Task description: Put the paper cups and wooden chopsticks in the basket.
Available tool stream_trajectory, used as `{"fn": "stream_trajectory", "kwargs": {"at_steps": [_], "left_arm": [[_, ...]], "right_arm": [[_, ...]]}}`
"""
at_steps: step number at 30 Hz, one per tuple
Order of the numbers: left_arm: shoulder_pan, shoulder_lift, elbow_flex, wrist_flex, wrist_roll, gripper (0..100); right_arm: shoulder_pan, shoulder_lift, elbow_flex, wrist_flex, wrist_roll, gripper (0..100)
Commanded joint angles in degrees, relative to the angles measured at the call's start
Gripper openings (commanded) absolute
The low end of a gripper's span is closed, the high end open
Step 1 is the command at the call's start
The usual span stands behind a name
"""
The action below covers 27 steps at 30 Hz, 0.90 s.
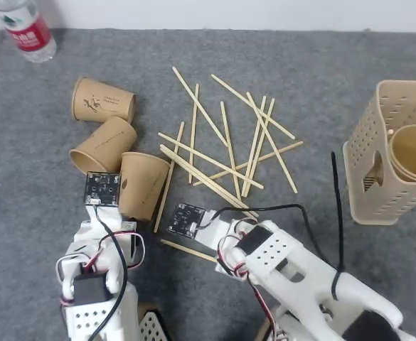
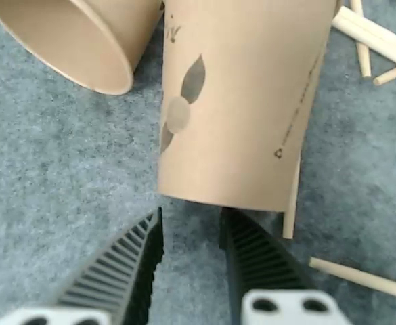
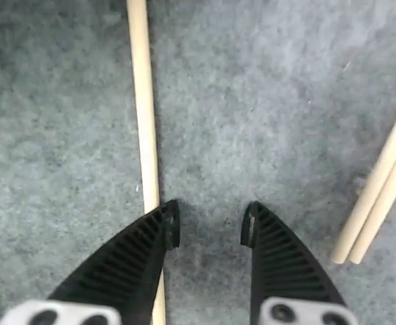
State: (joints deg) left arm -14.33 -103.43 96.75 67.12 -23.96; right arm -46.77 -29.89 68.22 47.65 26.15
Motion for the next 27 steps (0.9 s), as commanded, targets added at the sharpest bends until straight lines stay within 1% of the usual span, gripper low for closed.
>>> {"fn": "stream_trajectory", "kwargs": {"at_steps": [1, 11, 13, 17, 19, 21, 24, 27], "left_arm": [[-0.18, -0.79, -0.31, -0.88, -0.35, 13], [-0.18, -0.79, -0.4, -0.97, -0.35, 13], [0.53, -0.79, -0.4, -0.88, -0.35, 13], [2.64, -0.62, -0.4, -0.79, -0.35, 13], [2.64, -0.62, -0.4, -0.79, -0.35, 13], [2.64, -0.62, -0.4, -0.79, -0.35, 13], [2.64, -0.62, -0.4, -0.79, -0.35, 13], [2.55, -0.62, -0.4, -0.79, -0.35, 13]], "right_arm": [[-0.66, 0.31, -3.25, 0.75, -0.09, 15.4], [-0.4, 2.59, -5.19, 1.71, -0.09, 15.5], [0.48, -0.57, -5.1, 2.86, -0.53, 15.5], [0.04, -10.86, -4.48, 9.71, -1.49, 15.5], [-0.84, -15.34, -2.64, 10.15, -2.81, 15.5], [-2.15, -17.63, -0.53, 9.01, -2.37, 15.4], [-3.74, -16.04, 0.44, 7.69, -2.29, 15.7], [-3.82, -10.07, -0.44, 6.55, -2.29, 15.7]]}}
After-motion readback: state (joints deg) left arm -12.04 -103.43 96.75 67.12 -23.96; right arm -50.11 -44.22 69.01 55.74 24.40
